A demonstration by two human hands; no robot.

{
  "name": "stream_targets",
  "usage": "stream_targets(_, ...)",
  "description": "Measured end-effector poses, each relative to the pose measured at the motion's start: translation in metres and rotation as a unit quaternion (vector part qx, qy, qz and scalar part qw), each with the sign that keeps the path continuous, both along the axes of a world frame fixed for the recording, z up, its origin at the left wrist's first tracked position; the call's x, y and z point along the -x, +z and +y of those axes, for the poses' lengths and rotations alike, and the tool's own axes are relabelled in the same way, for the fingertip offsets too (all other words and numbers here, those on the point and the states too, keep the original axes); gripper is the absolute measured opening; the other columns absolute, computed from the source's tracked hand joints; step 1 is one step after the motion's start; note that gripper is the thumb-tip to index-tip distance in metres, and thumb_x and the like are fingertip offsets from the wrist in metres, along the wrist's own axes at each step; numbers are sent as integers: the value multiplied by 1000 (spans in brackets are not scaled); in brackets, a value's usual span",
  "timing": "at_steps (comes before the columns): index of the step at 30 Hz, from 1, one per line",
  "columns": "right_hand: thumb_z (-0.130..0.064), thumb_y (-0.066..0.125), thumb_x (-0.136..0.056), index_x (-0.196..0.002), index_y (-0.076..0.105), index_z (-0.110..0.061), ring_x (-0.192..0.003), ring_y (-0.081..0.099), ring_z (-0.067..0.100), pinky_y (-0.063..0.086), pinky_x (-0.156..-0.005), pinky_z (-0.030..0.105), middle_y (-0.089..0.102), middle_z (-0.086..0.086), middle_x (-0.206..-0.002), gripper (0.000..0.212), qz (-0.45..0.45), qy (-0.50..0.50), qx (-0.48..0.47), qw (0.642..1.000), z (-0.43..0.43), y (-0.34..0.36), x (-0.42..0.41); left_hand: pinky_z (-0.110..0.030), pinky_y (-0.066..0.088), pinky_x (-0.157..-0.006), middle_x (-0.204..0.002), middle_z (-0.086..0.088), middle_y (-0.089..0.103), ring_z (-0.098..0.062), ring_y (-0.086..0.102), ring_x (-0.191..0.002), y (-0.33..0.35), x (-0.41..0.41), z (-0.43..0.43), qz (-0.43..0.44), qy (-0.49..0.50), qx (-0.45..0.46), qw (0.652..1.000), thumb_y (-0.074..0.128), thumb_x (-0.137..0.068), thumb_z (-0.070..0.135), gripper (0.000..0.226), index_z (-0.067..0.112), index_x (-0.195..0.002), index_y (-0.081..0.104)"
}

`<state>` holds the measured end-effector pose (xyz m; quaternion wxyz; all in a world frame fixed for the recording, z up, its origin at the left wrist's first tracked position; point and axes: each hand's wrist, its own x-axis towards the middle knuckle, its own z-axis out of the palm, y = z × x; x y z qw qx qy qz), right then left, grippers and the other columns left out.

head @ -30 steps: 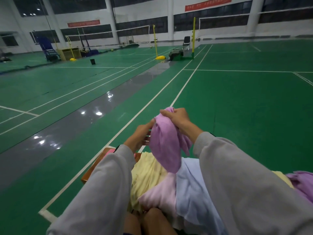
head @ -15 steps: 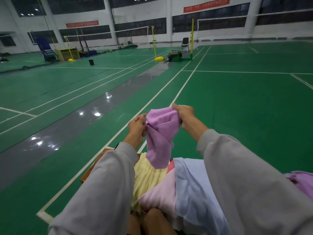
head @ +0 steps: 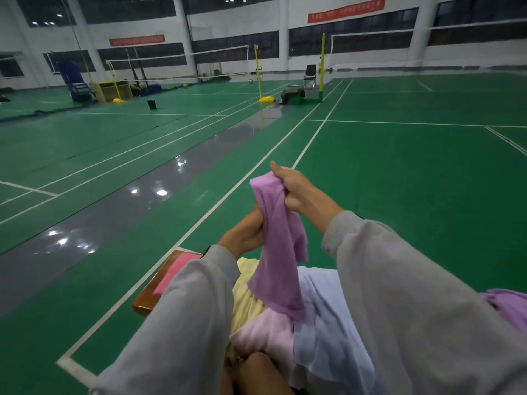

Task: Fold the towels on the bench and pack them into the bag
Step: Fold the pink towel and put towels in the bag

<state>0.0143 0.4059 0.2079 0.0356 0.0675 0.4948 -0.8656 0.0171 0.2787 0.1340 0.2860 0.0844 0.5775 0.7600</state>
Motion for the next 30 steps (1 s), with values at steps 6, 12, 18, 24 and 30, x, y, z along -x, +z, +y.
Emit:
stream_targets(6,-30,67,-96,-137,47,3,-76,62,23,46,-106,39,63,10,-86,57,65,11,125,990,2,32,0,-38,54,-94,-94,-7,73,-24,69,-96,-25,5,-31,25,-60,186,980,53,-106,25,26,7,-108,72)
stream_targets(12,-40,61,-98,-135,52,0,-86,66,29,52,-103,43,66,12,-88,54,68,-27,101,992,8,38,10,-41,57,-87,-100,-9,74,-23,71,-94,-48,-6,-17,-101,24,-22,994,55,-100,55,47,14,-101,79)
stream_targets(18,-44,62,-97,-123,64,-1,-71,68,25,61,-68,33,67,8,-87,51,-27,-170,43,984,34,-2,22,-45,63,-81,-115,-17,71,-29,73,-98,-6,26,-30,65,149,45,986,70,-95,34,43,10,-129,62)
stream_targets(24,-38,48,-107,-115,58,4,-72,69,25,62,-67,35,66,13,-92,44,-94,-286,12,954,60,-31,18,-48,57,-97,-122,-20,70,-35,69,-112,22,48,-65,56,145,36,987,78,-82,56,73,-2,-125,67)
stream_targets(30,-39,38,-109,-110,56,4,-77,70,28,60,-70,35,68,15,-91,46,-114,-227,-30,967,50,-37,6,-59,52,-100,-126,-25,66,-40,68,-112,25,43,-61,-3,146,23,989,87,-72,57,86,-4,-127,64)
